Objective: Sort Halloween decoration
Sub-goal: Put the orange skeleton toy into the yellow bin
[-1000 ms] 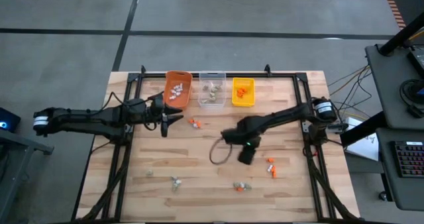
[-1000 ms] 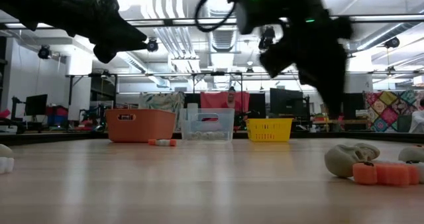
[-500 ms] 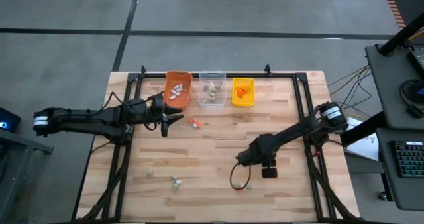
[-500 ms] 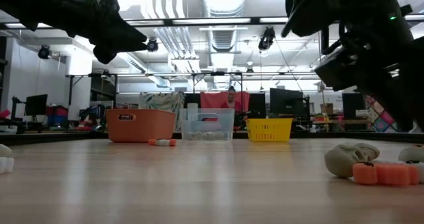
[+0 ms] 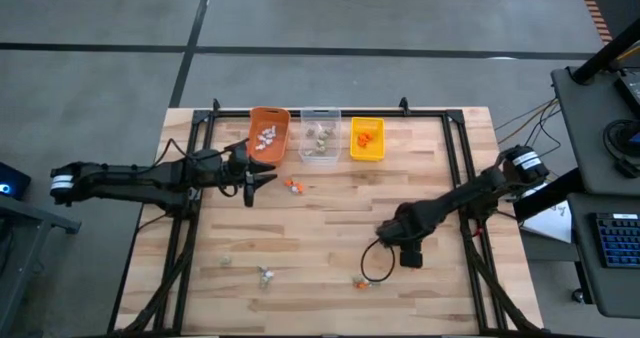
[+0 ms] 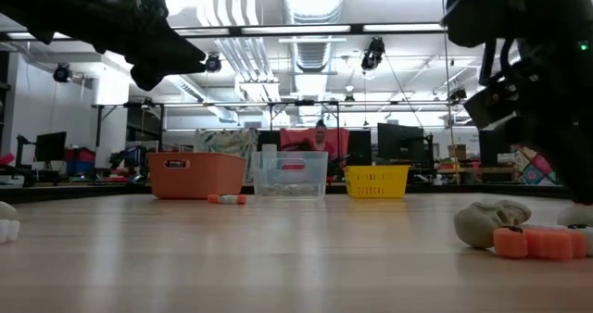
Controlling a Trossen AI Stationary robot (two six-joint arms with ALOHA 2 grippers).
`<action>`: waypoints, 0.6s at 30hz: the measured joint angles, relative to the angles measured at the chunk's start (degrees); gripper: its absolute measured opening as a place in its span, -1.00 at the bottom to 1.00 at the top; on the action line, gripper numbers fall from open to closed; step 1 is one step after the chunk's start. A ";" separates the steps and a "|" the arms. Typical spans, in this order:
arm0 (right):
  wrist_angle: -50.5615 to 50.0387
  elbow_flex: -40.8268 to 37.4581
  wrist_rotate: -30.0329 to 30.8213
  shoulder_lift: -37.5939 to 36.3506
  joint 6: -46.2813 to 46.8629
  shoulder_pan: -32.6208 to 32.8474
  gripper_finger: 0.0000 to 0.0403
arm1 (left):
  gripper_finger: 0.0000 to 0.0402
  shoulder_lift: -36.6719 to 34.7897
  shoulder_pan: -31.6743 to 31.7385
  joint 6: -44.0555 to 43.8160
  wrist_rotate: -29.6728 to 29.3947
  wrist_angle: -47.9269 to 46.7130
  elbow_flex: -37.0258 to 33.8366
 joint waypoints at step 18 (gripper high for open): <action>5.61 -2.95 3.20 1.46 0.64 0.66 -0.82 | -0.43 3.32 0.00 -0.02 -0.13 1.79 0.00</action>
